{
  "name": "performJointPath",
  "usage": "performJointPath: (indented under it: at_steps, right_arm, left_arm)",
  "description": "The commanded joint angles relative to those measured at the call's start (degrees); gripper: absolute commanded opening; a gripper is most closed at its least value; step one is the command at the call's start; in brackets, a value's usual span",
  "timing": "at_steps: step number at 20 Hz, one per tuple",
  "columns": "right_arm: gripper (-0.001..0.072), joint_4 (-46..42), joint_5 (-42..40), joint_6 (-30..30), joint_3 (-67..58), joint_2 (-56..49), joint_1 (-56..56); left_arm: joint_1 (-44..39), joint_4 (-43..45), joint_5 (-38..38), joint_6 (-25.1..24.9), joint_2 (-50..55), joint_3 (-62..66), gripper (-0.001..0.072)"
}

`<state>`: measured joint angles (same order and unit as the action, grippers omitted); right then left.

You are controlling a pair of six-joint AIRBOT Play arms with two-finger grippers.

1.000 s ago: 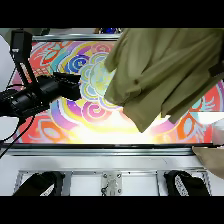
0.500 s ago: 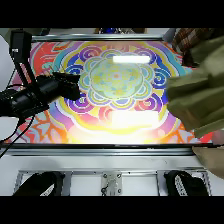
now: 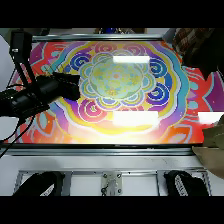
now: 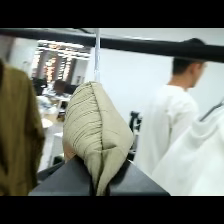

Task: Fold the clothes and pants, and hang the long-sleeved shirts on hangers.

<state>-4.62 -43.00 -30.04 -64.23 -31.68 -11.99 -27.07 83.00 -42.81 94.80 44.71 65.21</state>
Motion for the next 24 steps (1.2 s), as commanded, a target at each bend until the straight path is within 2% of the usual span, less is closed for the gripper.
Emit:
performJointPath:
  at_steps: [1,9,12,19,24]
  right_arm:
    - [0.0008,-0.7,-2.4,0.0,-6.3,-3.7,-3.5]
    - [0.0008,10.8,3.5,0.0,-10.9,-5.8,-20.2]
    - [0.0008,15.9,8.8,0.0,-10.9,-6.3,-25.6]
    - [0.0008,17.4,11.9,0.0,-14.3,-9.3,-29.7]
    - [0.0009,20.9,8.6,-1.7,-15.1,-10.4,-32.0]
  left_arm:
    - [0.1,0.0,-0.1,-2.4,0.0,0.0,0.0014]
    - [0.1,0.0,-0.3,-4.5,0.0,0.0,0.0014]
    - [0.0,0.0,-0.3,-4.6,0.0,0.0,0.0014]
    - [0.1,0.0,-3.6,-4.6,0.0,-0.1,0.0014]
    - [0.0,0.0,-4.0,-4.6,0.0,-0.1,0.0014]
